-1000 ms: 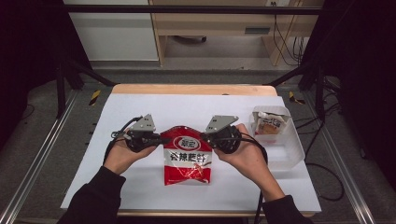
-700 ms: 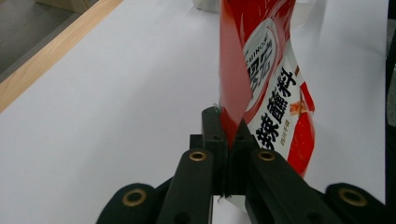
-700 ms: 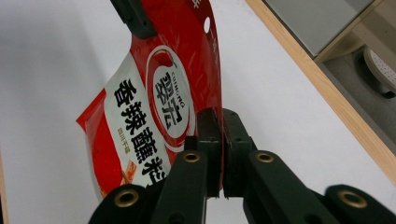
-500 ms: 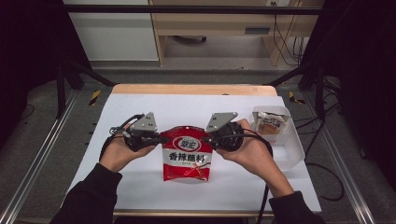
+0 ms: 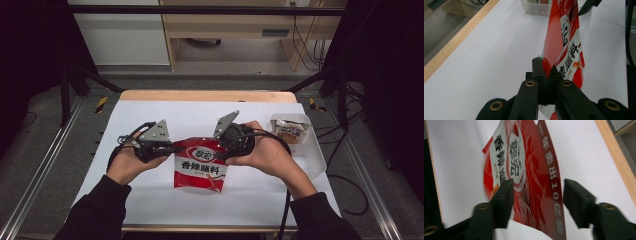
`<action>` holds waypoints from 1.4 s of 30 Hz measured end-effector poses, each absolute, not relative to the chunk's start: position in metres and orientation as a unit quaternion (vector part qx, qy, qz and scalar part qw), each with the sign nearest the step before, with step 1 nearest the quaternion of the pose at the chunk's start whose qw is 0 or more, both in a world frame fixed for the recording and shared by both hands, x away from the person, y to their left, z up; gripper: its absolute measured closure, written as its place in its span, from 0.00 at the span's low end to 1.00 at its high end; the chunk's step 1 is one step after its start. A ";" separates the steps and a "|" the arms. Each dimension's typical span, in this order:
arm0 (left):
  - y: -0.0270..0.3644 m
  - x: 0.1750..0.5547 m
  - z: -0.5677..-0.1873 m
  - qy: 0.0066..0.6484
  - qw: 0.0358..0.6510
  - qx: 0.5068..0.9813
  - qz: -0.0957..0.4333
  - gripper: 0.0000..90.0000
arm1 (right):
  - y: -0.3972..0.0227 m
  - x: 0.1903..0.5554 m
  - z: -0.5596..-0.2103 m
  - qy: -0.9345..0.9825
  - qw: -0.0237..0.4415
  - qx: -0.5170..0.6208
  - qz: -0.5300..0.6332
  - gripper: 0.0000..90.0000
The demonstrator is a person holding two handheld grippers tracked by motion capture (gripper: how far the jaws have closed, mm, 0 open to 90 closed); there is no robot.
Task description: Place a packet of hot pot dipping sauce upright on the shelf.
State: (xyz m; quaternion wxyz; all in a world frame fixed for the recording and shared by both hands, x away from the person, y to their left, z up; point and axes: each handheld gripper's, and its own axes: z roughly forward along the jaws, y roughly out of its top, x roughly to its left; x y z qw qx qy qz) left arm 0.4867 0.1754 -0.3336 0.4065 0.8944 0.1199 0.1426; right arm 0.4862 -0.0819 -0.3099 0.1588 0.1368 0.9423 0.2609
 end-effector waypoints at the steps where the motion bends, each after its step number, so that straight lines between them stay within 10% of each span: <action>1: 0.175 0.486 -0.333 0.120 0.408 0.893 0.143 1.00 | -0.081 0.487 -0.311 0.945 0.156 0.135 0.255 0.55; 11: 0.183 0.483 -0.328 0.123 0.422 0.887 0.143 1.00 | -0.075 0.486 -0.307 0.949 0.133 0.126 0.257 0.99; 17: 0.187 0.482 -0.325 0.140 0.441 0.873 0.151 0.94 | -0.073 0.489 -0.291 0.945 0.151 0.124 0.261 0.99; 22: 0.190 0.481 -0.327 0.163 0.452 0.863 0.155 0.51 | -0.076 0.498 -0.276 0.947 0.166 0.121 0.245 0.99; 26: 0.196 0.475 -0.339 0.183 0.460 0.854 0.159 0.37 | -0.084 0.501 -0.268 0.945 0.170 0.133 0.244 0.99; 42: 0.225 0.464 -0.422 0.255 0.407 0.865 0.147 0.11 | -0.130 0.506 -0.248 0.934 0.190 0.181 0.242 1.00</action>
